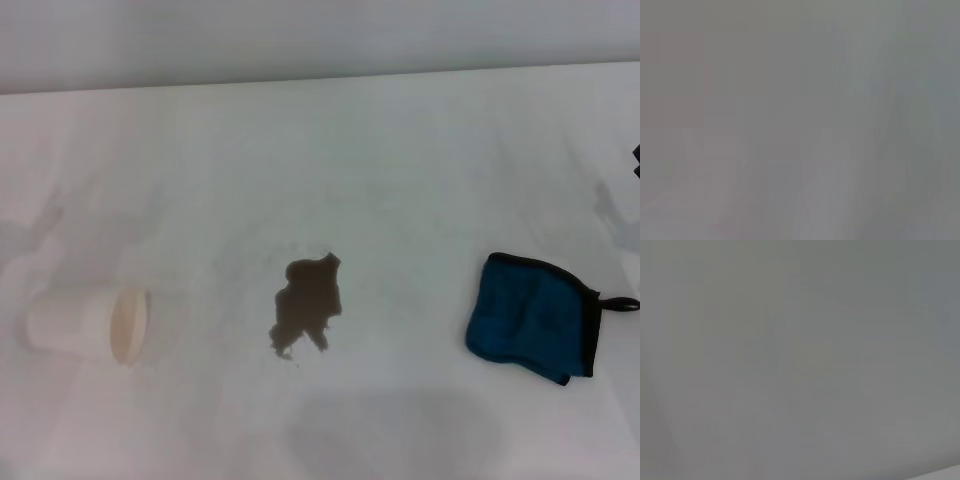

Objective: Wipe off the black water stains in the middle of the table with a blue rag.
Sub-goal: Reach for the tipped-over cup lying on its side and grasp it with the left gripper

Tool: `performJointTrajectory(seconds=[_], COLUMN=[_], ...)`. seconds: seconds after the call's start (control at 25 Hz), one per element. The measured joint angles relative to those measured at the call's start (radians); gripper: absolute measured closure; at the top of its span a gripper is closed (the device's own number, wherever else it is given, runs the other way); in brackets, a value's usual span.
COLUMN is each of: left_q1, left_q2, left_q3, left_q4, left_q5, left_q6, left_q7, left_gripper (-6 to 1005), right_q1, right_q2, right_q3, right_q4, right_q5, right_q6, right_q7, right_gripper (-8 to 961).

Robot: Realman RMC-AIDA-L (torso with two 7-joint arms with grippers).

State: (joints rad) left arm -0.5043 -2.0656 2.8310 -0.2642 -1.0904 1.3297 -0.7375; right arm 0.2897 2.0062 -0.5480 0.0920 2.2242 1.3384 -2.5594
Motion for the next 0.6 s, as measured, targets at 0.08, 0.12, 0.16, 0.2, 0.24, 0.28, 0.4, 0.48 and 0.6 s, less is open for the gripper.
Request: performJointTrajectory(seconds=[0.08, 0.12, 0.16, 0.2, 0.24, 0.28, 0.4, 0.48, 0.6], left_q1=[-0.027, -0.043, -0.061, -0.073, -0.091, -0.11, -0.163, -0.176, -0.237], left_q2=[0.0, 0.0, 0.0, 0.001, 0.0, 0.0, 0.006, 0.008, 0.012], left_q3=[0.014, 0.015, 0.015, 0.015, 0.015, 0.015, 0.015, 0.016, 0.017], left_q4=[-0.087, -0.143, -0.201, -0.234, -0.285, -0.344, -0.493, -0.526, -0.671], left_q5=[0.055, 0.094, 0.135, 0.155, 0.19, 0.229, 0.323, 0.348, 0.474], left_q6=[0.022, 0.043, 0.066, 0.079, 0.101, 0.128, 0.21, 0.231, 0.313], left_q7=[-0.109, -0.168, -0.225, -0.259, -0.314, -0.369, -0.503, -0.527, -0.605], left_gripper=[111, 111, 111, 111, 112, 112, 112, 112, 112], right_q1=[-0.001, -0.001, -0.001, -0.001, -0.001, -0.001, 0.0, 0.0, 0.0], right_q2=[-0.001, -0.001, -0.001, -0.001, -0.001, -0.001, -0.001, -0.001, -0.001], right_q3=[0.001, 0.001, 0.001, 0.001, 0.001, 0.001, -0.001, -0.001, -0.001], right_q4=[0.0, 0.0, 0.0, 0.0, 0.0, 0.0, 0.0, 0.0, 0.0], right_q5=[0.0, 0.0, 0.0, 0.0, 0.0, 0.0, 0.0, 0.0, 0.0], right_q6=[-0.002, -0.003, -0.003, -0.003, -0.003, -0.004, -0.005, -0.005, -0.006], right_q7=[0.0, 0.0, 0.0, 0.001, 0.001, 0.002, 0.002, 0.002, 0.002], right_gripper=[115, 115, 115, 115, 115, 115, 115, 114, 114])
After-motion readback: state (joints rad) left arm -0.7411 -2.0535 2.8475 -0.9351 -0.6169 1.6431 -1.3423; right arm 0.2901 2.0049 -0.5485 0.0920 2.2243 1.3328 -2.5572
